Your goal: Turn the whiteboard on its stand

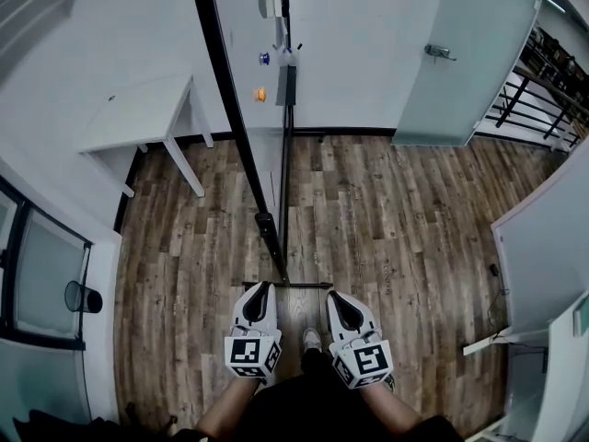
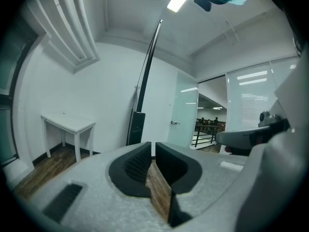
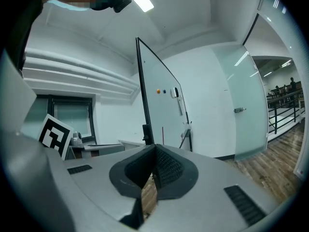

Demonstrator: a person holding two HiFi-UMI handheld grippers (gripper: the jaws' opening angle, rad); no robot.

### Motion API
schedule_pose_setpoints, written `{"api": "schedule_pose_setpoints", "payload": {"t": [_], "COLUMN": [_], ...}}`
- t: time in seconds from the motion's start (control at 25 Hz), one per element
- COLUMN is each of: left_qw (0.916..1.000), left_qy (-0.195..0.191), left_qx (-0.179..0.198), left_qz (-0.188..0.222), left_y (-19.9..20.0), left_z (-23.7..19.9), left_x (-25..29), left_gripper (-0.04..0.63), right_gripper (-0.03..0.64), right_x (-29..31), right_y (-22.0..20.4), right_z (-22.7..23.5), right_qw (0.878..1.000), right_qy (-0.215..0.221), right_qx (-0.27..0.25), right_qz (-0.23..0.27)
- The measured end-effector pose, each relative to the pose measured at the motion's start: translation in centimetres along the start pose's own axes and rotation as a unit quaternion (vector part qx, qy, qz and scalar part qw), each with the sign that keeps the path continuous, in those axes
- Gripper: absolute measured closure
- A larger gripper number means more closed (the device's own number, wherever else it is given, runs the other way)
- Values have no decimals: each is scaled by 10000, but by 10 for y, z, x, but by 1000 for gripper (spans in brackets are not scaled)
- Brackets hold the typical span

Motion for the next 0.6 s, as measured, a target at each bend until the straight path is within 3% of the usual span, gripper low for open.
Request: {"api": "schedule_pose_setpoints", "payload": {"t": [0.16, 0.28, 0.6], "left_qw": [9999, 9999, 9990], "left_qy": [30, 25, 170], "left_qx": [15, 33, 69], "left_qz": [-105, -166, -397], "left_y": [0, 4, 7], "left_z": [-2, -10, -24], "left_x": [19, 36, 82], "left_gripper": [566, 488, 423], "right_gripper": [606, 606, 606], "right_x": [7, 18, 36], "right_y": [1, 1, 5], "right_z": [12, 16, 31], "right_qw": [10000, 9999, 9997], "right_qy": [44, 55, 124], "right_qx": [36, 84, 136], "right_qz": [22, 0, -135]}}
Point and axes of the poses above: the fingertips, and each gripper's own axes: x forward along the fingers, z to its right, y out of its top, the point moved 9 cm from there along -x, backward along the fingers, and after that the axes turned 15 degrees about -z, right-handed, at the moved point
